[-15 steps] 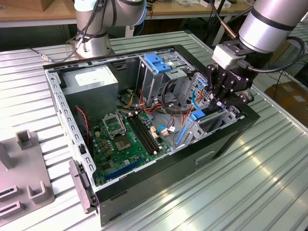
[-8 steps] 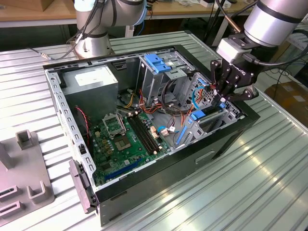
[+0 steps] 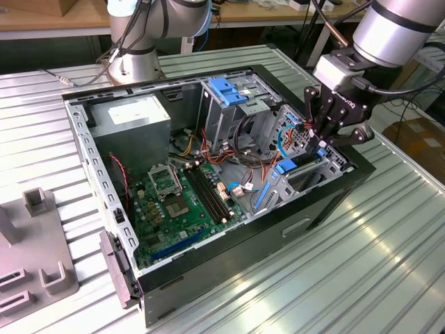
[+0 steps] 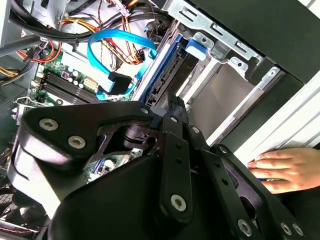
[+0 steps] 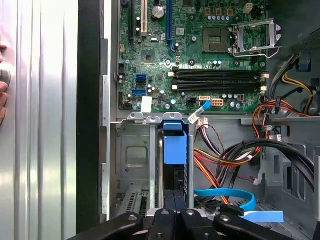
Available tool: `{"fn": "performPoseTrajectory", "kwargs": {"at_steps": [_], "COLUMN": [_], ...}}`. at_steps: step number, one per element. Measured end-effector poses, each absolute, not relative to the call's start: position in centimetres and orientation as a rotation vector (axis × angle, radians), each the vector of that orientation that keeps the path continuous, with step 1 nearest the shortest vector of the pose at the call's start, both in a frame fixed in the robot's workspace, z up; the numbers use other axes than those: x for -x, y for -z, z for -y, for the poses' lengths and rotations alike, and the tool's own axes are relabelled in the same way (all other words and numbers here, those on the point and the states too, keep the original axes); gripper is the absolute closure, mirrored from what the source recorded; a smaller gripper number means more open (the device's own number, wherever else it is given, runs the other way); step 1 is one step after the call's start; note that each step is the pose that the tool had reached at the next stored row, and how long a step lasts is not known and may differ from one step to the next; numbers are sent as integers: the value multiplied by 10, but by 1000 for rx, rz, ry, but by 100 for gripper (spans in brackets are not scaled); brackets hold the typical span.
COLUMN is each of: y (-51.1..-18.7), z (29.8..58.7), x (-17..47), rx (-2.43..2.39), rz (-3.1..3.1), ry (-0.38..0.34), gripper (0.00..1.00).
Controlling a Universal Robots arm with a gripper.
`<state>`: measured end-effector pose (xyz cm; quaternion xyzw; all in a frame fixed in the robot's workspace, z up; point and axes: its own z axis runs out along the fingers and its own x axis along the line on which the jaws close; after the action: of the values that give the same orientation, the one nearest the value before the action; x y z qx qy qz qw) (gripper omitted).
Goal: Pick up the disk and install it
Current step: 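Insert the first disk wire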
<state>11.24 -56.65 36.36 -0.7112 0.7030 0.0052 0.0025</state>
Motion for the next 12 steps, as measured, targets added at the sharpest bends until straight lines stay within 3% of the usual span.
{"fn": "performPoseTrajectory", "kwargs": {"at_steps": [12], "y": [-364], "z": [566], "x": [-132], "rx": [2365], "rz": [-2062], "ry": [-19], "gripper": [90]}}
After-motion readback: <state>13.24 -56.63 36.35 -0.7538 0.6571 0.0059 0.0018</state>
